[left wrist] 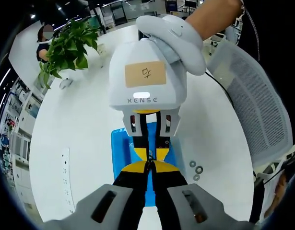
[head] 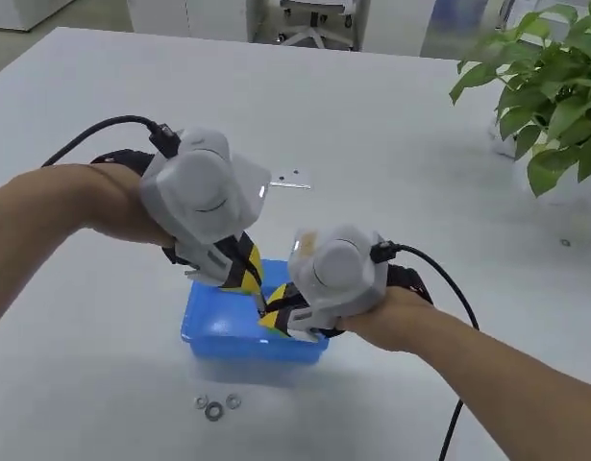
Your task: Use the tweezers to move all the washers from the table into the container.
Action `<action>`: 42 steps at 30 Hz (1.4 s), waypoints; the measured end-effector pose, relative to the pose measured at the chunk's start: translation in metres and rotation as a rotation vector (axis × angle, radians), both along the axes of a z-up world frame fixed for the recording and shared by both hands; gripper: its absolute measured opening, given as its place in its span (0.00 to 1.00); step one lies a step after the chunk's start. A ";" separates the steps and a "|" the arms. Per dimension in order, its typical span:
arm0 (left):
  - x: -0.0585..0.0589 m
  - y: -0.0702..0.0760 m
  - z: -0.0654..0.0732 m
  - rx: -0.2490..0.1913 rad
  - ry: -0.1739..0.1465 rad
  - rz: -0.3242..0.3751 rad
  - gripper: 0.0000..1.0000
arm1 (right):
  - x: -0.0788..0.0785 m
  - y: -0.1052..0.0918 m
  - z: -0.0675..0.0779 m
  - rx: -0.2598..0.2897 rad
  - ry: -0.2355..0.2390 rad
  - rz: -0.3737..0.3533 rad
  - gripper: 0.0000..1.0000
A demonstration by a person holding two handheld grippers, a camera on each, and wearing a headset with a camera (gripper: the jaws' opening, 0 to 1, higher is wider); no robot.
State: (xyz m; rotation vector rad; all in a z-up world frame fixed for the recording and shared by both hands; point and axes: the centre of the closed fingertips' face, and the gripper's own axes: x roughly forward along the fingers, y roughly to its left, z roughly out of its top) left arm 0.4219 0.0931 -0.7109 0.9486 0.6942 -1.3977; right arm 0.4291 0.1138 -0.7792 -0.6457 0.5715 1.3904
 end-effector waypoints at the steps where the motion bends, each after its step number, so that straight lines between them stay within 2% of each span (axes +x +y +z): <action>1: 0.000 0.001 -0.001 0.003 0.000 0.000 0.07 | 0.000 0.000 -0.001 -0.001 0.003 0.000 0.10; 15: 0.004 0.004 -0.012 0.018 0.016 0.008 0.07 | 0.002 0.003 -0.012 -0.010 0.031 0.005 0.10; 23: 0.004 0.005 -0.011 0.017 0.015 0.007 0.07 | 0.002 0.002 -0.011 -0.012 0.030 0.005 0.10; 42: -0.003 0.006 0.012 0.015 -0.024 0.012 0.07 | -0.002 0.004 0.012 0.007 -0.020 0.003 0.11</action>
